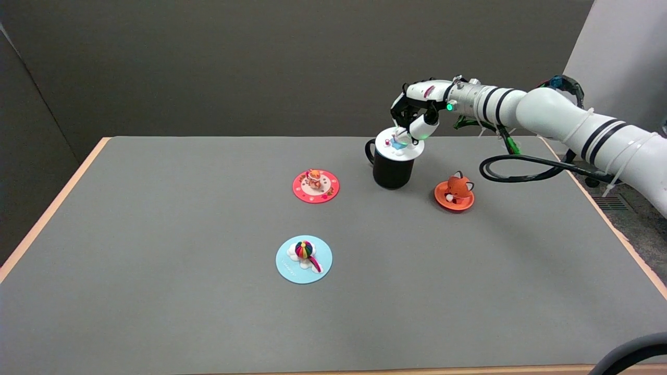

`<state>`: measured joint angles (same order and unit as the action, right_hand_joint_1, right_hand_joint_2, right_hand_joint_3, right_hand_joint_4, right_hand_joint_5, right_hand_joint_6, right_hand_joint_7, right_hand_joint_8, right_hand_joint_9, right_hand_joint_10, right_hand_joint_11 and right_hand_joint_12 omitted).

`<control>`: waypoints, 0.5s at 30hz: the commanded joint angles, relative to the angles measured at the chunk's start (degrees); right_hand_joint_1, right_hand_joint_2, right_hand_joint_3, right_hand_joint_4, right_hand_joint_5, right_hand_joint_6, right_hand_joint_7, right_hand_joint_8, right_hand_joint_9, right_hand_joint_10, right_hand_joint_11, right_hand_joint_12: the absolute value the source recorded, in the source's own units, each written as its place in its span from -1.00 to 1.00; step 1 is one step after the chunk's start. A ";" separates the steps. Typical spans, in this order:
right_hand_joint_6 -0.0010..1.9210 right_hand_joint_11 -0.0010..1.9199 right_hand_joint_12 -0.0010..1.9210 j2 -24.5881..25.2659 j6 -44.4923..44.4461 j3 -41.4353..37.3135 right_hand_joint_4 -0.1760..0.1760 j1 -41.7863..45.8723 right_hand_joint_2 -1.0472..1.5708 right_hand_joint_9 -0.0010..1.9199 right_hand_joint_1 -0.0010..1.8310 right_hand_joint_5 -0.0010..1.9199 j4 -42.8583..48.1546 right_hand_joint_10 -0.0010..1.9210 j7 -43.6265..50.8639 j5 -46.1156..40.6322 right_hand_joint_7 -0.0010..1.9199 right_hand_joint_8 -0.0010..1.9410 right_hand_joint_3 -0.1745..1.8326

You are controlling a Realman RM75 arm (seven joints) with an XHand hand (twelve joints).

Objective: Place the white cup lid onto the cup.

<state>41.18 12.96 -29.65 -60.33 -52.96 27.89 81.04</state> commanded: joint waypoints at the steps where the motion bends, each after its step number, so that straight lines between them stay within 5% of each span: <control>1: 0.36 -0.48 -0.73 0.05 -0.50 0.11 1.00 0.25 0.54 -0.17 0.05 -0.13 -0.07 -0.76 -0.08 -0.06 -0.03 -0.69 -0.36; 15: 0.24 -0.49 -0.71 0.05 -0.98 0.11 1.00 0.57 0.52 -0.17 0.08 -0.06 -0.07 -0.77 -0.08 -0.70 -0.02 -0.70 -0.40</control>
<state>41.23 12.62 -29.59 -60.08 -53.02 27.80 80.96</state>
